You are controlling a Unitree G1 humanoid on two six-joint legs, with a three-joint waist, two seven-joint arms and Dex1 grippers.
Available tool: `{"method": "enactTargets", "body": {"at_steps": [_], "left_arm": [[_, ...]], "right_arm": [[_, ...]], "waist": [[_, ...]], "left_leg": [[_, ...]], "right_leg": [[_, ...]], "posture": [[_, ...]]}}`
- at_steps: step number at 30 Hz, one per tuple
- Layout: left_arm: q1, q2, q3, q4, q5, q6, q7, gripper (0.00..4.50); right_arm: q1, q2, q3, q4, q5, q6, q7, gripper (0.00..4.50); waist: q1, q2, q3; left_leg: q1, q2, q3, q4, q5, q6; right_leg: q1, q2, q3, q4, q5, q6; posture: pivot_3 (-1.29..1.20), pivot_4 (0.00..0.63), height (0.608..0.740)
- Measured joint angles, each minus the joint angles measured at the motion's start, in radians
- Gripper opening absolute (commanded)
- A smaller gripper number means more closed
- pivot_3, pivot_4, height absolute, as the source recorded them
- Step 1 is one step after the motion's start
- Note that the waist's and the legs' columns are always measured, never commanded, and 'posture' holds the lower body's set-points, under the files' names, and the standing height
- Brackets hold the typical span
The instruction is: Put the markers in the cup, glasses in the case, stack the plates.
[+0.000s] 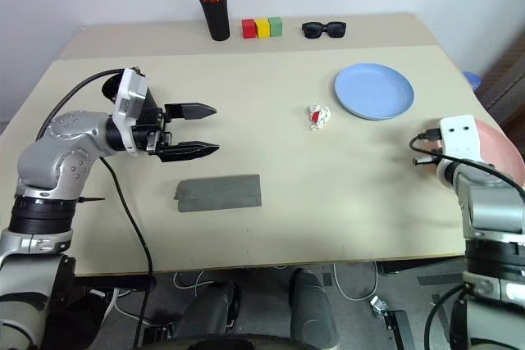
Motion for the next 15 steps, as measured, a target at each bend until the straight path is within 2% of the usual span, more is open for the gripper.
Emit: {"method": "enactTargets", "body": {"at_steps": [4, 11, 15], "left_arm": [[0.002, -0.016, 0.004, 0.027, 0.025, -0.045, 0.049, 4.50], [0.063, -0.042, 0.017, 0.000, 0.064, -0.100, 0.150, 4.50], [0.094, -0.039, 0.036, -0.022, 0.068, -0.117, 0.187, 4.50]], "right_arm": [[-0.137, 0.007, 0.006, 0.084, 0.001, -0.176, 0.008, 0.03], [-0.415, 0.119, 0.260, 0.399, -0.089, -0.496, 0.156, 0.03], [-0.553, 0.192, 0.315, 0.641, -0.139, -0.634, 0.153, 0.03]], "waist": [[-0.008, 0.000, 0.000], [-0.029, 0.000, 0.000], [-0.026, 0.001, 0.000]], "left_leg": [[0.001, 0.000, 0.000, -0.001, 0.000, 0.000], [0.000, 0.000, 0.000, -0.003, 0.000, 0.000], [-0.002, 0.000, 0.000, -0.003, 0.000, 0.000]], "right_leg": [[0.000, 0.000, 0.000, 0.000, 0.000, 0.000], [-0.002, 0.000, 0.000, 0.000, 0.000, 0.000], [-0.003, 0.000, 0.000, 0.000, 0.000, 0.000]], "posture": [[0.00, 0.150, 0.740], [0.00, 0.150, 0.740], [0.00, 0.150, 0.740]]}}
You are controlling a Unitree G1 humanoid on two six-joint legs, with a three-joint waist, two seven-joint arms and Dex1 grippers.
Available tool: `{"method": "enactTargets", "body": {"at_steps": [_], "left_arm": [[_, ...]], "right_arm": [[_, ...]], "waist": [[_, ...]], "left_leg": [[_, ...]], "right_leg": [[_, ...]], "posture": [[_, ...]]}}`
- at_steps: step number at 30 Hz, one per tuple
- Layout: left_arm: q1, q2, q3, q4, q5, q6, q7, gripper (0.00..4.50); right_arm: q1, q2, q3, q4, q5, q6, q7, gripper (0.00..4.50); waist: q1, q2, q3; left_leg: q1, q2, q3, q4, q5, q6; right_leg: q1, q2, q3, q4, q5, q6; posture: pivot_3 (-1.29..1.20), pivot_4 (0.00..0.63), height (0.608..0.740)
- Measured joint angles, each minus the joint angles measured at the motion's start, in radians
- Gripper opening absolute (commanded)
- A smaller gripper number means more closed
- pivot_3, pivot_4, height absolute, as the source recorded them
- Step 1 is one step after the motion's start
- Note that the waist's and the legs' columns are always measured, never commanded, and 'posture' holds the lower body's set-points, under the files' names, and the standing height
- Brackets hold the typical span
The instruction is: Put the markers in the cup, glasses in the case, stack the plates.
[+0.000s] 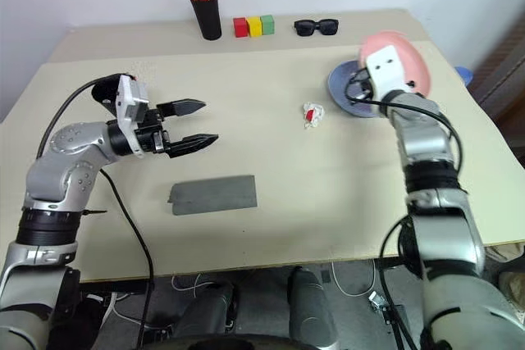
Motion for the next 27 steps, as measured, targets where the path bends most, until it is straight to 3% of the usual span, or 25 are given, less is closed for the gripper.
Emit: {"method": "enactTargets", "body": {"at_steps": [4, 7, 12, 16, 21, 27], "left_arm": [[0.035, 0.016, 0.006, -0.018, 0.002, -0.001, 0.013, 4.50], [0.050, 0.019, 0.011, -0.030, 0.002, -0.001, 0.023, 4.50], [0.061, 0.020, 0.012, -0.036, 0.002, -0.003, 0.026, 4.50], [0.061, 0.020, 0.012, -0.035, 0.002, -0.016, 0.024, 4.50], [0.056, 0.020, 0.019, -0.018, 0.002, -0.022, 0.016, 4.50], [0.048, 0.020, 0.023, 0.004, 0.007, -0.042, 0.000, 4.50]], "right_arm": [[-0.052, 0.035, 0.021, 0.166, -0.034, -0.115, 0.011, 0.03], [-0.052, 0.057, 0.019, 0.261, -0.031, -0.146, 0.052, 1.00], [-0.054, 0.061, 0.011, 0.290, -0.032, -0.150, 0.064, 3.53], [-0.057, 0.062, -0.064, 0.232, 0.048, -0.080, 0.097, 3.53], [-0.056, 0.101, -0.182, -0.039, 0.226, 0.140, 0.141, 3.53], [0.074, 0.166, -0.083, -0.229, 0.211, 0.250, 0.149, 3.53]], "waist": [[0.002, 0.000, 0.000], [-0.002, 0.000, 0.000], [-0.004, 0.000, 0.000], [-0.004, 0.001, 0.000], [-0.004, 0.001, 0.000], [0.000, 0.001, 0.000]], "left_leg": [[0.000, 0.000, 0.000, 0.000, 0.000, 0.000], [0.000, 0.000, 0.000, 0.000, 0.000, 0.000], [0.001, 0.000, 0.000, 0.000, 0.000, 0.000], [0.001, 0.000, 0.000, 0.000, 0.000, 0.000], [0.001, 0.000, 0.000, 0.000, 0.000, 0.000], [0.001, 0.000, 0.000, 0.001, 0.000, 0.000]], "right_leg": [[0.000, 0.000, 0.000, 0.000, 0.000, 0.000], [0.000, 0.000, 0.000, 0.000, 0.000, 0.000], [0.000, 0.000, 0.000, 0.001, 0.000, 0.000], [0.000, 0.000, 0.000, 0.001, 0.000, 0.000], [0.000, 0.000, 0.000, 0.002, 0.000, 0.000], [0.000, 0.000, 0.000, 0.002, 0.000, 0.000]], "posture": [[0.00, 0.150, 0.740], [0.00, 0.150, 0.740], [0.00, 0.150, 0.740], [0.00, 0.150, 0.740], [0.00, 0.150, 0.740], [0.00, 0.150, 0.740]]}}
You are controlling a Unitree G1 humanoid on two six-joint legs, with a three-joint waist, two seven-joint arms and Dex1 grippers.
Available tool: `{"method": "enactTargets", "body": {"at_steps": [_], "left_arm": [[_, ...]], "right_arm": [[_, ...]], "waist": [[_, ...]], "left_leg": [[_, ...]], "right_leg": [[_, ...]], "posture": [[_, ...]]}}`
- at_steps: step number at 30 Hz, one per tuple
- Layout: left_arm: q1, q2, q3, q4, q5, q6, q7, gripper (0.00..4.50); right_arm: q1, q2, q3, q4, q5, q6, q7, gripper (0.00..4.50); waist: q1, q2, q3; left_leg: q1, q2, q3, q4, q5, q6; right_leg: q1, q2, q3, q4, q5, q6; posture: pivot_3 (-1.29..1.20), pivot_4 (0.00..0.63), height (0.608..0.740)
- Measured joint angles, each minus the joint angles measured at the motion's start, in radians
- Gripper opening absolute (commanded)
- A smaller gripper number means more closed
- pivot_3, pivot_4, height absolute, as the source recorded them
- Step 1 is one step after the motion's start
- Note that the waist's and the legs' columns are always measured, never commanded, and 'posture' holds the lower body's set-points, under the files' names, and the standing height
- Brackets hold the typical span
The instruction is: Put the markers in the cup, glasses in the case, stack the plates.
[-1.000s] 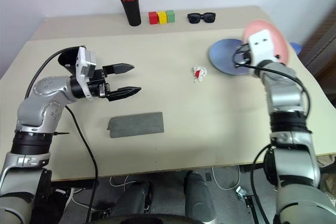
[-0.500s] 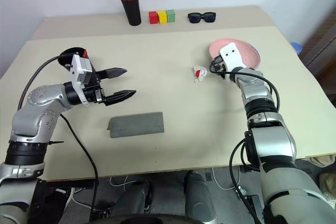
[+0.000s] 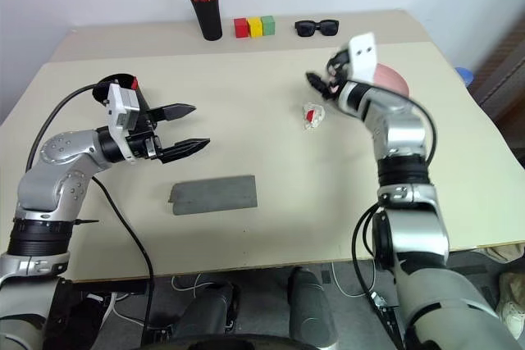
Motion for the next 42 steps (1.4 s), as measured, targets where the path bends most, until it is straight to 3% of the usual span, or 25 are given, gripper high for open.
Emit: {"method": "enactTargets", "body": {"at_steps": [8, 11, 16, 17, 23, 28, 31, 36, 42], "left_arm": [[-0.005, 0.001, -0.002, 0.000, 0.011, -0.004, -0.005, 4.50], [-0.003, 0.016, -0.002, 0.000, 0.020, -0.004, -0.008, 4.50], [-0.002, 0.019, -0.002, 0.000, 0.029, -0.004, -0.006, 4.50], [-0.002, 0.019, -0.002, -0.001, 0.030, -0.004, -0.004, 4.50], [-0.002, 0.014, -0.002, -0.004, 0.030, -0.005, 0.002, 4.50], [-0.003, 0.003, -0.002, -0.004, 0.029, -0.009, 0.006, 4.50], [-0.005, -0.007, -0.002, -0.004, 0.029, -0.013, 0.009, 4.50], [-0.006, -0.010, -0.002, -0.011, 0.029, -0.012, 0.010, 4.50], [0.010, 0.005, 0.014, -0.040, 0.020, 0.007, 0.021, 4.50]], "right_arm": [[0.020, 0.020, 0.080, 0.153, -0.110, -0.064, -0.084, 3.53], [0.014, 0.021, 0.078, 0.229, -0.112, -0.080, -0.086, 2.70], [-0.007, 0.022, 0.068, 0.265, -0.108, -0.111, -0.073, 0.15], [-0.013, 0.022, 0.061, 0.269, -0.106, -0.111, -0.072, 0.03], [-0.037, 0.012, -0.007, 0.262, -0.060, -0.128, -0.055, 0.03], [-0.129, -0.060, -0.076, 0.349, -0.063, -0.231, -0.152, 0.03], [-0.168, -0.091, -0.071, 0.433, -0.101, -0.291, -0.187, 1.11], [-0.169, -0.078, -0.016, 0.576, -0.178, -0.370, -0.230, 3.63], [-0.177, -0.089, -0.033, 0.614, -0.192, -0.456, -0.298, 3.63]], "waist": [[-0.003, 0.000, 0.000], [-0.003, 0.000, 0.000], [-0.003, 0.000, 0.000], [-0.003, 0.000, 0.000], [-0.003, 0.000, 0.000], [-0.002, 0.000, 0.000], [-0.005, 0.000, 0.000], [-0.015, 0.000, 0.000], [-0.019, 0.000, 0.000]], "left_leg": [[0.000, 0.000, 0.000, 0.000, 0.000, 0.000], [0.000, 0.000, 0.000, -0.001, 0.000, 0.000], [0.000, 0.000, 0.000, -0.001, 0.000, 0.000], [0.000, 0.000, 0.000, -0.001, 0.000, 0.000], [0.000, 0.000, 0.000, 0.000, 0.000, 0.000], [0.000, 0.000, 0.000, 0.000, 0.000, 0.000], [0.000, 0.000, 0.000, -0.001, 0.000, 0.000], [0.000, 0.000, 0.000, -0.001, 0.000, 0.000], [0.000, 0.000, 0.000, -0.001, 0.000, 0.000]], "right_leg": [[-0.001, 0.000, 0.000, 0.000, 0.000, 0.000], [-0.001, 0.000, 0.000, 0.000, 0.000, 0.000], [-0.001, 0.000, 0.000, 0.000, 0.000, 0.000], [-0.001, 0.000, 0.000, 0.000, 0.000, 0.000], [-0.001, 0.000, 0.000, 0.000, 0.000, 0.000], [-0.001, 0.000, 0.000, 0.000, 0.000, 0.000], [0.000, 0.000, 0.000, 0.000, 0.000, 0.000], [-0.001, 0.000, 0.000, 0.000, 0.000, 0.000], [-0.001, 0.000, 0.001, 0.000, 0.000, 0.000]], "posture": [[0.00, 0.150, 0.740], [0.00, 0.150, 0.740], [0.00, 0.150, 0.740], [0.00, 0.150, 0.740], [0.00, 0.150, 0.740], [0.00, 0.150, 0.740], [0.00, 0.150, 0.740], [0.00, 0.150, 0.740], [0.00, 0.150, 0.740]]}}
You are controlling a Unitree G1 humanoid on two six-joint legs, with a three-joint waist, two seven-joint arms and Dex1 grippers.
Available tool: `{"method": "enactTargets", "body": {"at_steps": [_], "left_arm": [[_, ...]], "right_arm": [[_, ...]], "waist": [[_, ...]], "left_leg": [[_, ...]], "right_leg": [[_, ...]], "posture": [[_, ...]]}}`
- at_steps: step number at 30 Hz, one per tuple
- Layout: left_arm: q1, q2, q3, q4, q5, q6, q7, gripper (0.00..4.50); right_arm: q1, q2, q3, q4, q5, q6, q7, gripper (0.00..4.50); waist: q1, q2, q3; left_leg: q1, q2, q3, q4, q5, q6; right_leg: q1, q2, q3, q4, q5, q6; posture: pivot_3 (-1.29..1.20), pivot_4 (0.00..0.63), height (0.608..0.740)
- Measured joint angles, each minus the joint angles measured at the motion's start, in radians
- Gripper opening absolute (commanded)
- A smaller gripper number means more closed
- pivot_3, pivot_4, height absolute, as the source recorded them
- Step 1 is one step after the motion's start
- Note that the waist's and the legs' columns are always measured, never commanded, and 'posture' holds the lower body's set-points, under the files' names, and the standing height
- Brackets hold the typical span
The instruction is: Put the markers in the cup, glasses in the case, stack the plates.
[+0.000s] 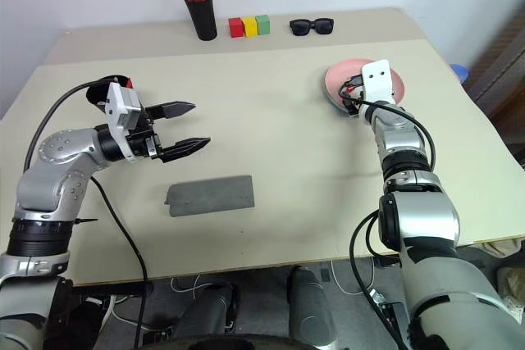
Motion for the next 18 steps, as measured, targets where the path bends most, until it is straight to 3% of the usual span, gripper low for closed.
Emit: {"method": "enactTargets", "body": {"at_steps": [2, 6, 10, 13, 18], "left_arm": [[0.022, 0.005, 0.013, -0.007, -0.012, 0.002, 0.007, 4.50], [0.086, 0.022, 0.060, -0.027, -0.059, 0.024, 0.002, 4.50], [0.139, 0.061, 0.118, -0.071, -0.127, 0.049, -0.036, 4.50], [0.187, 0.088, 0.158, -0.107, -0.168, 0.062, -0.058, 4.50], [0.352, 0.156, 0.243, -0.146, -0.199, 0.069, -0.111, 4.50]], "right_arm": [[-0.003, -0.008, -0.016, -0.015, 0.014, -0.040, 0.010, 3.63], [0.106, 0.026, -0.084, -0.351, 0.211, -0.041, 0.272, 3.63], [0.323, 0.030, -0.023, -0.802, 0.457, 0.230, 0.566, 3.63], [0.475, -0.048, 0.028, -1.101, 0.610, 0.415, 0.724, 3.63], [0.599, -0.137, 0.054, -1.372, 0.681, 0.492, 0.826, 3.63]], "waist": [[-0.003, 0.000, 0.000], [-0.010, 0.000, 0.000], [-0.002, 0.001, 0.000], [0.018, 0.001, 0.001], [0.018, 0.000, 0.000]], "left_leg": [[0.000, 0.000, 0.000, 0.000, 0.000, 0.000], [0.001, 0.001, -0.001, -0.001, 0.000, 0.001], [0.000, 0.001, -0.002, 0.000, -0.001, 0.001], [0.000, 0.000, -0.002, 0.001, -0.001, 0.001], [0.002, 0.001, -0.001, 0.001, -0.001, 0.001]], "right_leg": [[0.000, 0.000, 0.000, 0.000, 0.000, 0.000], [0.000, 0.001, 0.000, 0.000, 0.000, 0.000], [0.000, 0.001, 0.000, 0.001, 0.000, 0.000], [0.000, 0.000, 0.000, 0.000, 0.000, 0.000], [0.002, 0.001, 0.000, 0.000, -0.001, 0.000]], "posture": [[0.00, 0.150, 0.740], [0.00, 0.150, 0.740], [0.00, 0.150, 0.740], [0.00, 0.150, 0.740], [0.00, 0.150, 0.740]]}}
